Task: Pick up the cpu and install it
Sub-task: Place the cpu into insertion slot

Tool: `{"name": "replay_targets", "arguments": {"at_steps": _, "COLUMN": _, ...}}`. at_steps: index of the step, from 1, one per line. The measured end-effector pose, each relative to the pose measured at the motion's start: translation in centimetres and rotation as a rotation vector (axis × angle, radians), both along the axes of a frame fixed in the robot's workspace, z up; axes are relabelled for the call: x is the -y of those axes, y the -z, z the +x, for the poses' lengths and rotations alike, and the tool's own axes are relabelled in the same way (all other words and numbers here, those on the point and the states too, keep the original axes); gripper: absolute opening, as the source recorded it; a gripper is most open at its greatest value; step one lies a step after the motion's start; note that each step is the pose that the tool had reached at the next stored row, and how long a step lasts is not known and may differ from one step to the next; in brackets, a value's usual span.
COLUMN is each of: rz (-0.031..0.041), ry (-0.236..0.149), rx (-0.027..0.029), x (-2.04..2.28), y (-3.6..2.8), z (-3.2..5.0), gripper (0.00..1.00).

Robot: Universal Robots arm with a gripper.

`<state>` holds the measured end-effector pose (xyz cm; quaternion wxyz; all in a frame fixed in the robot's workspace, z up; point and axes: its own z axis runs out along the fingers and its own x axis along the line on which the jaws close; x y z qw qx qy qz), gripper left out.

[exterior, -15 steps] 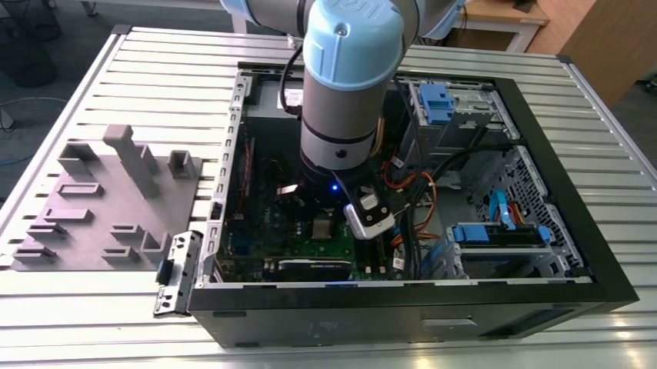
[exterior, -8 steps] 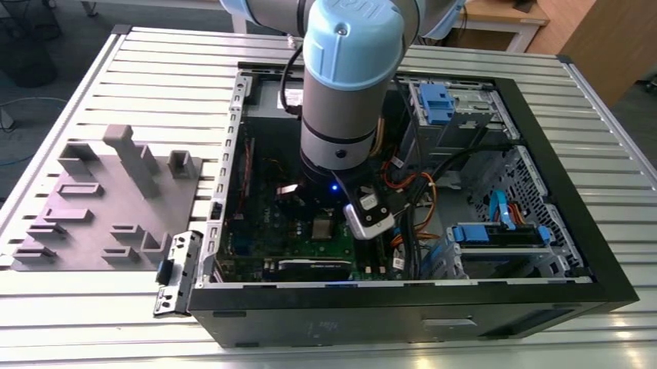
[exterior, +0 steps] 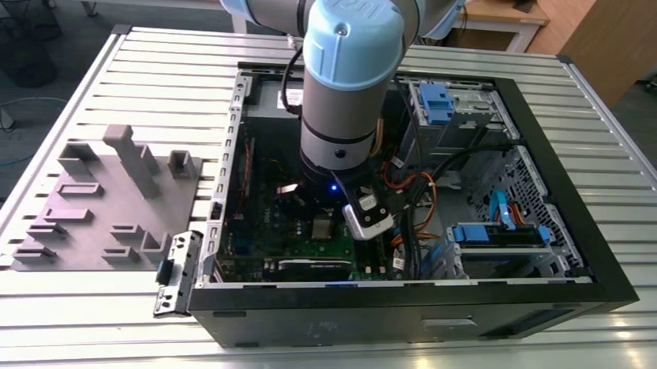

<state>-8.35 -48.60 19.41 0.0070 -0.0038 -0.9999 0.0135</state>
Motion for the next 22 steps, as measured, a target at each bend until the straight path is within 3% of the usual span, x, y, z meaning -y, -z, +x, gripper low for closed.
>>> {"name": "replay_targets", "arguments": {"at_steps": 22, "rz": 0.0005, "ry": 0.023, "rx": 0.0001, "x": -0.24, "y": 0.06, "z": 0.1, "gripper": 0.39}}
